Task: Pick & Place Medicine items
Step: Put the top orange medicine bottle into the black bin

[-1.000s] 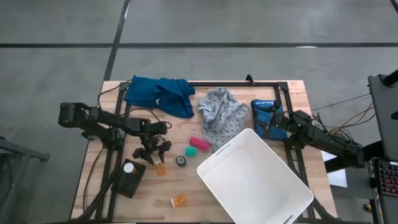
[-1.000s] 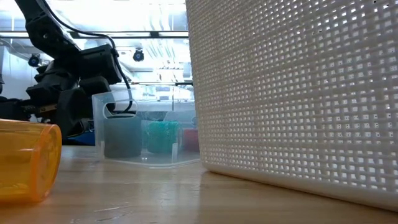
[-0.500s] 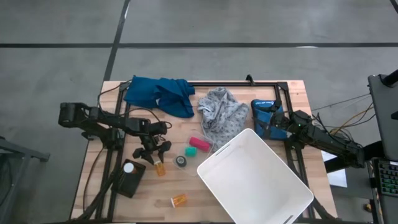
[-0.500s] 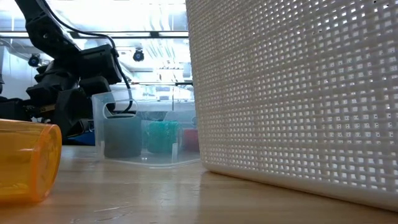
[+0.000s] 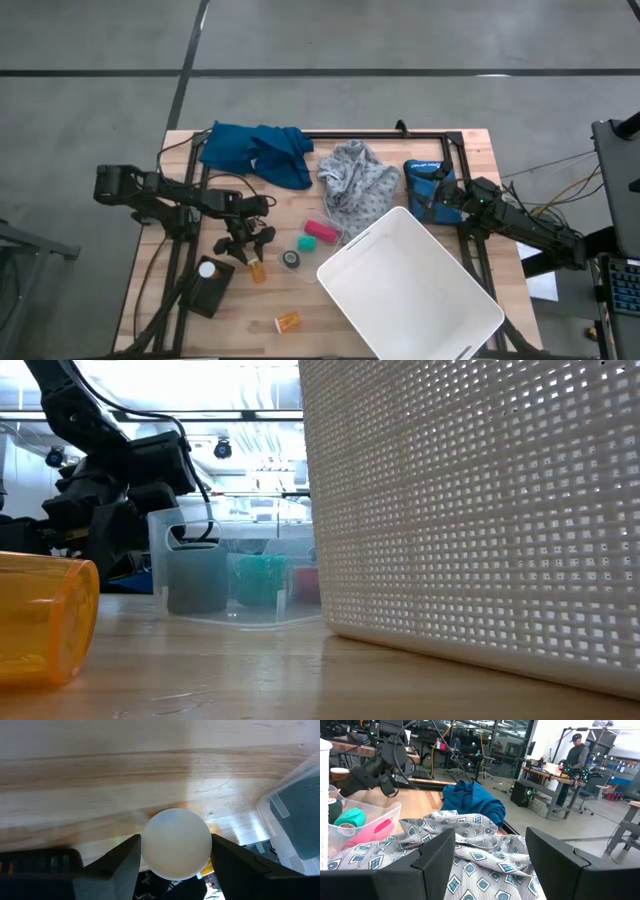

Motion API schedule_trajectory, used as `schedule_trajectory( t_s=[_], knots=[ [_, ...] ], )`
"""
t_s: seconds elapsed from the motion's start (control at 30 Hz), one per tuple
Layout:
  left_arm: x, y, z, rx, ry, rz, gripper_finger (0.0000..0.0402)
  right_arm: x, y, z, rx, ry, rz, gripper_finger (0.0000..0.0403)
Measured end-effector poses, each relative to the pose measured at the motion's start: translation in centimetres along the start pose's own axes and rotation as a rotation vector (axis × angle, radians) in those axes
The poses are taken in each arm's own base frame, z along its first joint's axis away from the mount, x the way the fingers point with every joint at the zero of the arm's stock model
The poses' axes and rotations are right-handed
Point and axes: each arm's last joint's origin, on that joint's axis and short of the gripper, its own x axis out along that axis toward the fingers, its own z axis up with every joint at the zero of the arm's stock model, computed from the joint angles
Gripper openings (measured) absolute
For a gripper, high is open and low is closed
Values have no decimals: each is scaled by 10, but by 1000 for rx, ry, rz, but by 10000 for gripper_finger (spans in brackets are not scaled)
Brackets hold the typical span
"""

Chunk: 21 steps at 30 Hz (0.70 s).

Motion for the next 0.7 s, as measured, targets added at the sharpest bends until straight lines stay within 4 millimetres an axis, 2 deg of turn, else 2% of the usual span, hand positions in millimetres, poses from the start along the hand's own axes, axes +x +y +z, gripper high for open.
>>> schedule_trajectory(
  t_s=[0.2, 0.4, 0.53, 0.7],
  knots=[
    [-5, -10, -5, 45, -12, 3, 226, 0, 0, 0, 1, -1, 0, 240],
    [-18, -22, -17, 65, -101, 71, 226, 0, 0, 0, -1, 0, 0, 240],
    [-32, -33, -32, 94, -184, 115, 226, 0, 0, 0, 0, 0, 0, 240],
    [-50, -48, -61, 154, -353, 176, 226, 0, 0, 0, -1, -1, 0, 240]
  ],
)
